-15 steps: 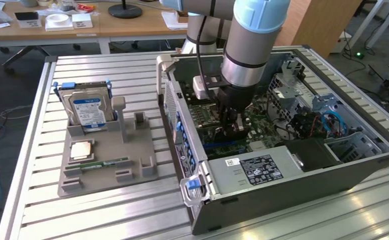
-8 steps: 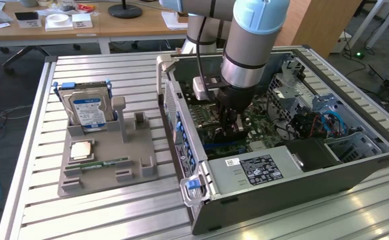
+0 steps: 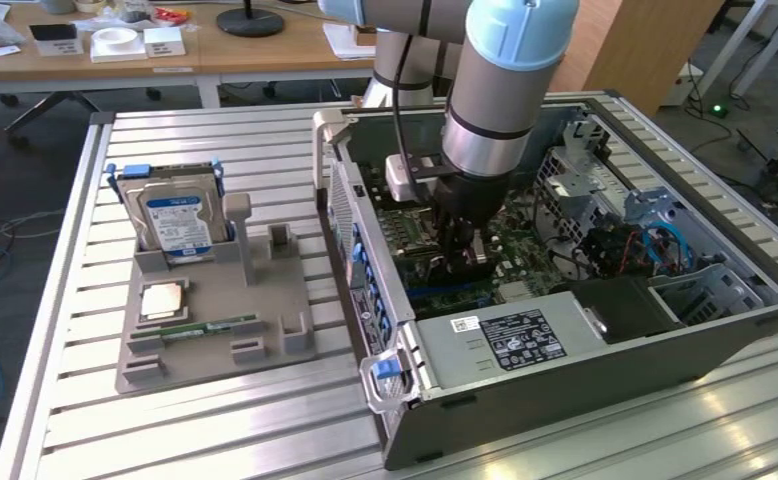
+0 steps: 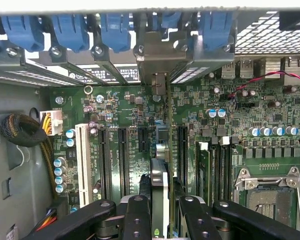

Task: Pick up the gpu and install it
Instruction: 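Insert the gpu into the slot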

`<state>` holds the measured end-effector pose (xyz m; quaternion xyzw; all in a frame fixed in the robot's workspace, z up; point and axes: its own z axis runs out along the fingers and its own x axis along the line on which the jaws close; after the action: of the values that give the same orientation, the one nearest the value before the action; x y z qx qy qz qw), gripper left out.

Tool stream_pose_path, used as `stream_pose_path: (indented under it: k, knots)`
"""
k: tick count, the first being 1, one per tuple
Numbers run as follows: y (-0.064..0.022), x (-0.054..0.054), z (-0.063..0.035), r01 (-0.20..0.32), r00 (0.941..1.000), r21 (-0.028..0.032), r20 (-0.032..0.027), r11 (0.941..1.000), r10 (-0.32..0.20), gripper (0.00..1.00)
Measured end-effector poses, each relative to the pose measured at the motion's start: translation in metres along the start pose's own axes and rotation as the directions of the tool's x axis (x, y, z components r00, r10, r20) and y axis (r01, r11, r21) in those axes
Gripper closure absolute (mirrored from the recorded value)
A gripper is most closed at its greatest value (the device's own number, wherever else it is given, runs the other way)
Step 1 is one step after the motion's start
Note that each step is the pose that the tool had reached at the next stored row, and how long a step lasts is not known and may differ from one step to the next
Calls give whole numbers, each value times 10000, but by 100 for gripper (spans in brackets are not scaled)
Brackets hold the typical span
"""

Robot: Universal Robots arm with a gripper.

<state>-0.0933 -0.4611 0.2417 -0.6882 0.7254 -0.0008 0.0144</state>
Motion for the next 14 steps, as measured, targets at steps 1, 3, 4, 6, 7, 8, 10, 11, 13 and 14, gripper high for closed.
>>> stream_pose_path:
  k: [1, 3, 4, 6, 7, 8, 10, 11, 13, 14]
  knots:
    - [0, 0, 5, 0, 10000, 0, 1, 10000, 0, 73]
    - [0, 0, 10, 0, 10000, 1, 1, 10000, 0, 73]
    - [0, 0, 10, 0, 10000, 1, 1, 10000, 0, 73]
    - [0, 0, 10, 0, 10000, 1, 0, 10000, 0, 73]
    - [0, 0, 10, 0, 10000, 1, 1, 10000, 0, 73]
    - [0, 0, 12, 0, 10000, 0, 0, 10000, 0, 73]
    - [0, 0, 18, 0, 10000, 2, -1, 10000, 0, 73]
    - [0, 0, 18, 0, 10000, 1, -1, 10000, 0, 73]
    - [0, 1, 18, 0, 10000, 0, -1, 10000, 0, 73]
    - [0, 0, 19, 0, 10000, 1, 0, 10000, 0, 73]
